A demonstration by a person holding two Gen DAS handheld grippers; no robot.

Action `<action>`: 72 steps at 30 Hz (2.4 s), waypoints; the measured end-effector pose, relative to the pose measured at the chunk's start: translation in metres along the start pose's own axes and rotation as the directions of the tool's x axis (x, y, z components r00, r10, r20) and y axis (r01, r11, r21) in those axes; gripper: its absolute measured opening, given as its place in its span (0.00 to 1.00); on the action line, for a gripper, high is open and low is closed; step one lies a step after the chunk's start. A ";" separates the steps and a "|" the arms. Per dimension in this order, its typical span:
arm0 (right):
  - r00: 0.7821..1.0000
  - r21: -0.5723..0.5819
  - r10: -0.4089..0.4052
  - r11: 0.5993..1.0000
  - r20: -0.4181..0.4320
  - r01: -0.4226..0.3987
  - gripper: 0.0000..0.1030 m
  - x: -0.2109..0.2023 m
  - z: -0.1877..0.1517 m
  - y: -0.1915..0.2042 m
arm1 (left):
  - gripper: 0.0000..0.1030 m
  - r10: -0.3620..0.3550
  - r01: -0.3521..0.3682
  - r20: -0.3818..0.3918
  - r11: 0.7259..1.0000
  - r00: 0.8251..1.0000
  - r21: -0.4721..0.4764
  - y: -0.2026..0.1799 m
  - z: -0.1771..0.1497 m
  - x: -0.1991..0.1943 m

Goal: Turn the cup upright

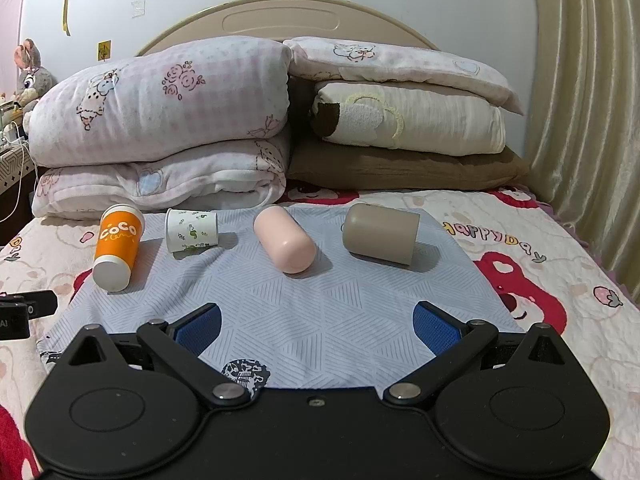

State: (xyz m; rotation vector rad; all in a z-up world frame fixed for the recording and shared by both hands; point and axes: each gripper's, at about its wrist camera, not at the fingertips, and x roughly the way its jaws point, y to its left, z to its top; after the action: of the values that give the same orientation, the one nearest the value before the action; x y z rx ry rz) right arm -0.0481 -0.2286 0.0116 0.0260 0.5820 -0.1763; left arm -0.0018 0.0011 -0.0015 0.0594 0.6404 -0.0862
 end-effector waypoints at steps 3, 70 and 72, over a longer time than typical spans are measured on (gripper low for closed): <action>1.000 -0.001 -0.001 1.000 -0.003 0.001 1.00 0.000 0.002 0.001 | 1.00 0.000 0.000 0.001 1.000 1.000 0.001 0.000 -0.001 0.000; 0.989 -0.154 0.142 0.979 0.034 -0.135 1.00 -0.007 0.044 -0.005 | 1.00 -0.141 0.146 -0.060 0.985 0.988 0.090 -0.037 0.083 0.004; 0.986 -0.205 0.156 0.968 0.056 -0.142 1.00 0.000 0.051 -0.004 | 1.00 -0.151 0.156 -0.062 0.984 0.987 0.083 -0.045 0.094 0.014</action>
State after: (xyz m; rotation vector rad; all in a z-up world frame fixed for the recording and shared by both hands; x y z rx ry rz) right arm -0.0211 -0.2361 0.0547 -0.1319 0.5213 0.0286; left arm 0.0610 -0.0523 0.0637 0.0973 0.6965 -0.2628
